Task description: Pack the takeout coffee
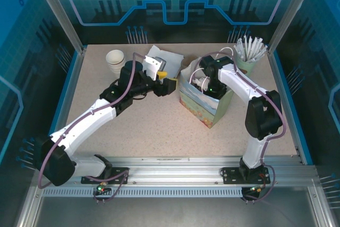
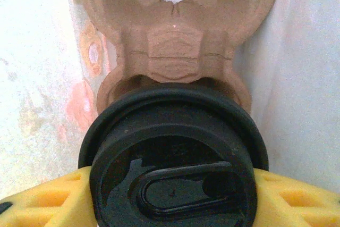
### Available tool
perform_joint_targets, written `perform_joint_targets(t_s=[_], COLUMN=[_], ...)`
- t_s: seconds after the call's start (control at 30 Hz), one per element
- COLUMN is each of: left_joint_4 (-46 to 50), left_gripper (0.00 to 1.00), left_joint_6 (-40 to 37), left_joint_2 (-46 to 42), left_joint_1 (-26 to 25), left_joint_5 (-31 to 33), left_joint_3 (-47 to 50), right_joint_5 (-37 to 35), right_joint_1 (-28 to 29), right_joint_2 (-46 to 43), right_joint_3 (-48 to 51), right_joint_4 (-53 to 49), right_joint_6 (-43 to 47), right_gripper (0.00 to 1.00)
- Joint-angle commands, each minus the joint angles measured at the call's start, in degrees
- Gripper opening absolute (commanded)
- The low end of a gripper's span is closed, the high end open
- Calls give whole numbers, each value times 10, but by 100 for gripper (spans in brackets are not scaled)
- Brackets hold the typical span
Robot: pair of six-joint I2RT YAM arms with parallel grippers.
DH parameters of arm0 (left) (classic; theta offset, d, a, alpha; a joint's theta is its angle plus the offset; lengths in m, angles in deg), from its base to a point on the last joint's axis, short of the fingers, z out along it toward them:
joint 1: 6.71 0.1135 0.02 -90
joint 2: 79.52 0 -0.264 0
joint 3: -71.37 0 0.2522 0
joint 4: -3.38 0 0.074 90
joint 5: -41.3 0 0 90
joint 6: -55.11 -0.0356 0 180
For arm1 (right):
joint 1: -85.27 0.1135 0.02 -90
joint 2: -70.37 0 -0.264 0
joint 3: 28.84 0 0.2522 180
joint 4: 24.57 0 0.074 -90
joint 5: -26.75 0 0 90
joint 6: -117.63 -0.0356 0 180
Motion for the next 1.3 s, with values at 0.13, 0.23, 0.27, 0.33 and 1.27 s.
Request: perform_joint_targets(t_s=[0.13, 0.23, 0.27, 0.33, 1.27], left_joint_4=[-14, -13, -12, -10, -7], left_gripper=[71, 72, 72, 72, 72], left_joint_6=[11, 12, 12, 11, 15], left_joint_2=[-16, -16, -16, -17, -32], left_joint_1=[4, 3, 4, 4, 3], left_joint_5=[-11, -11, -11, -11, -2], left_joint_3=[8, 8, 7, 8, 20], right_joint_5=[-32, -34, -33, -28, 24], right_joint_1=[12, 14, 16, 19, -16], right_joint_2=[-3, -9, -12, -18, -96], right_joint_3=[-21, -31, -33, -39, -214], right_joint_4=[-3, -16, -20, -24, -45], right_joint_6=[-4, -4, -5, -5, -54], right_gripper=[76, 79, 80, 80, 79])
